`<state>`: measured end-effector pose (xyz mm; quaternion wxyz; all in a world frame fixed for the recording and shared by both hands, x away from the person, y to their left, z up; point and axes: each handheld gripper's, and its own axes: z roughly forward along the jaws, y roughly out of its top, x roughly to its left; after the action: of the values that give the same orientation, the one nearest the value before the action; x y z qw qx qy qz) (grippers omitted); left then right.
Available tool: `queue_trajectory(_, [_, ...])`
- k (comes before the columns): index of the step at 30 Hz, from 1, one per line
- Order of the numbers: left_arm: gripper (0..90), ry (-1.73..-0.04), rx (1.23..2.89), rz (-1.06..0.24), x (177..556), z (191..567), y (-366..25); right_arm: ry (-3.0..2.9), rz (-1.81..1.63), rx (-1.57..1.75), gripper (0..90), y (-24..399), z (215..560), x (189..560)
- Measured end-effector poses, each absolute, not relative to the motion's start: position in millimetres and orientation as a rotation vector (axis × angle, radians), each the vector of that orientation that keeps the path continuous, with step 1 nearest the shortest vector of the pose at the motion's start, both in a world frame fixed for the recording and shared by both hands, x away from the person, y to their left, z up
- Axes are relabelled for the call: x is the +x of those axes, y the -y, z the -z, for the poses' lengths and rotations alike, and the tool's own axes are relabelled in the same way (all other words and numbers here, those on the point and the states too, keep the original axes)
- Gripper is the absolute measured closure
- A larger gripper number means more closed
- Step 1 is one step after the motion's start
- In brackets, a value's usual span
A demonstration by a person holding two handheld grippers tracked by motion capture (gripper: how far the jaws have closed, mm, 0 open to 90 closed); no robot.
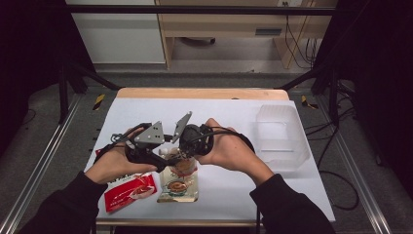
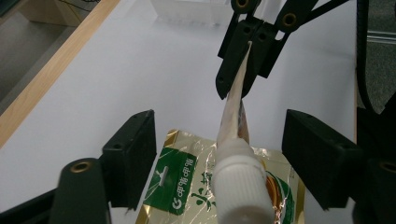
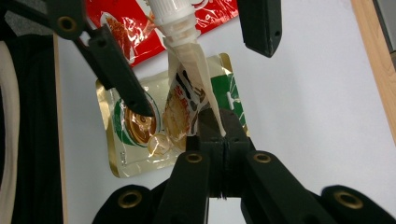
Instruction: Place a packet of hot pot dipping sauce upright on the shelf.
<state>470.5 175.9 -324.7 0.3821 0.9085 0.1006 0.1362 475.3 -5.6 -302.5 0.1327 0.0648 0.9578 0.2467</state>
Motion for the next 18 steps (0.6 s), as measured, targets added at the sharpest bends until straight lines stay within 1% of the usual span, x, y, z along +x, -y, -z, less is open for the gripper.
queue_trajectory(1, [24.1, -0.265, 2.308, -0.344, 470, 325, -176, -2.776, -0.718, 0.195, 90.0, 6, 302, 475])
queue_trajectory(2, [20.8, -0.270, 2.306, -0.351, 469, 325, -177, -2.771, -0.726, 0.200, 90.0, 9, 301, 477])
queue_trajectory(3, [20.8, -0.279, 2.294, -0.352, 469, 324, -178, -2.771, -0.726, 0.200, 90.0, 9, 301, 477])
queue_trajectory(7, [14.0, -0.337, 2.259, -0.364, 470, 325, -185, -2.769, -0.741, 0.218, 90.0, 17, 299, 480])
queue_trajectory(15, [10.2, -0.397, 2.250, -0.377, 471, 330, -197, -2.759, -0.753, 0.260, 90.0, 35, 298, 484])
queue_trajectory(18, [9.7, -0.415, 2.256, -0.381, 470, 339, -202, -2.751, -0.752, 0.280, 89.9, 46, 296, 486])
